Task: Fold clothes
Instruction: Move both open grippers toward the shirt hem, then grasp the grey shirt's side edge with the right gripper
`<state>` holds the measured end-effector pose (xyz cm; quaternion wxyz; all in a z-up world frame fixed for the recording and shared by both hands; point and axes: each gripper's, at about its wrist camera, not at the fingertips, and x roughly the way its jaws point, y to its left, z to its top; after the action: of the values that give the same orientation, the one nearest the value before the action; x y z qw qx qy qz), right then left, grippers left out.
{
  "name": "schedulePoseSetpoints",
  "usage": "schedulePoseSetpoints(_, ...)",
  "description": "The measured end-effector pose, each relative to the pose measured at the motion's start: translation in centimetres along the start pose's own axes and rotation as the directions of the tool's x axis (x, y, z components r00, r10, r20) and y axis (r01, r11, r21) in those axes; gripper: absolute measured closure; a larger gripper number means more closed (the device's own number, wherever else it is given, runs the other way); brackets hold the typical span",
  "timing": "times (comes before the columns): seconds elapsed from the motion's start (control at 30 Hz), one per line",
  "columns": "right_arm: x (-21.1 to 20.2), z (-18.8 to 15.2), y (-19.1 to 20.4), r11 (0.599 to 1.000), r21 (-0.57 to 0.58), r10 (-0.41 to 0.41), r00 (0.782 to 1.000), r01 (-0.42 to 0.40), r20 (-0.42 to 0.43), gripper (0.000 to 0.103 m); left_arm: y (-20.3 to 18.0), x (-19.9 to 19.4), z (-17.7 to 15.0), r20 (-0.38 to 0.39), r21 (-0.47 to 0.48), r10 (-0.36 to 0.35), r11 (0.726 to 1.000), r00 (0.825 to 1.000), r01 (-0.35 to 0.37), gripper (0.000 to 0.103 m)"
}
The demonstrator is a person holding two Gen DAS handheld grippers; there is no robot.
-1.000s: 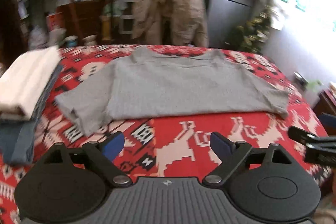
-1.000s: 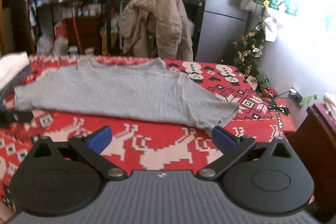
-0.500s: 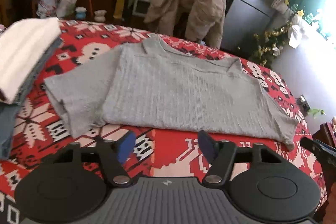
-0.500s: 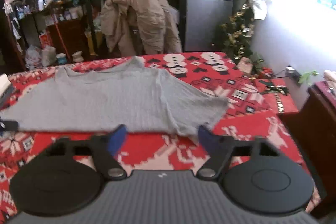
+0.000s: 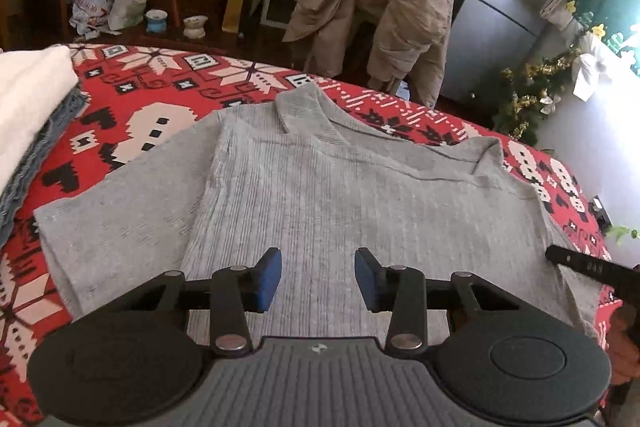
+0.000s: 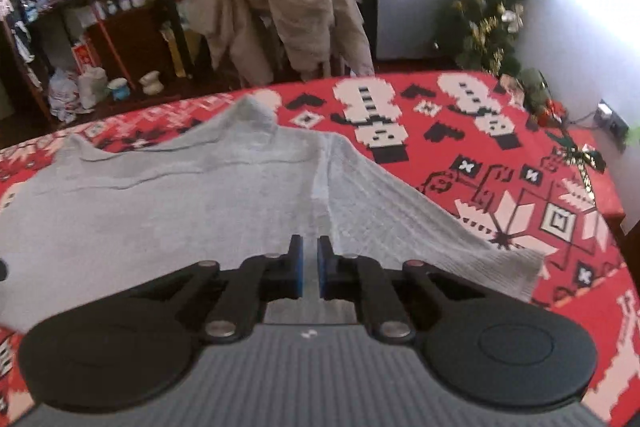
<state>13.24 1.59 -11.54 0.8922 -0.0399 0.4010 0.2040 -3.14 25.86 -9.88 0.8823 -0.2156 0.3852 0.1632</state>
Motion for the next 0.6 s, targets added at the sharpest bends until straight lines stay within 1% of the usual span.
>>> schedulePoseSetpoints(0.1, 1.7, 0.8, -0.6, 1.0, 0.015, 0.011, 1.0, -0.012, 0.008, 0.099, 0.0, 0.7, -0.1, -0.01, 0.019, 0.008, 1.0, 1.0, -0.008, 0.063)
schedulePoseSetpoints(0.23, 3.6, 1.9, -1.1, 0.999, 0.038, 0.002, 1.0, -0.002, 0.014, 0.099, -0.1, 1.4, -0.2, -0.027, 0.033, 0.014, 0.999, 1.0, -0.013, 0.063)
schedulePoseSetpoints(0.3, 4.2, 2.5, -1.3, 0.999, 0.053, -0.004, 1.0, 0.003, 0.017, 0.099, -0.1, 1.6, -0.3, -0.03, 0.037, 0.03, 0.999, 0.999, -0.029, 0.063)
schedulePoseSetpoints(0.5, 3.8, 3.3, -1.5, 0.996, 0.073, -0.063, 0.997, 0.06, 0.04, 0.099, 0.5, 0.9, -0.3, -0.012, 0.019, 0.04, 0.999, 0.999, -0.04, 0.063)
schedulePoseSetpoints(0.6, 2.3, 2.6, -2.1, 0.994, 0.093, -0.058, 0.997, 0.053, 0.044, 0.098, 0.8, 0.1, -0.4, -0.005, 0.013, 0.04, 0.999, 0.999, -0.04, 0.063)
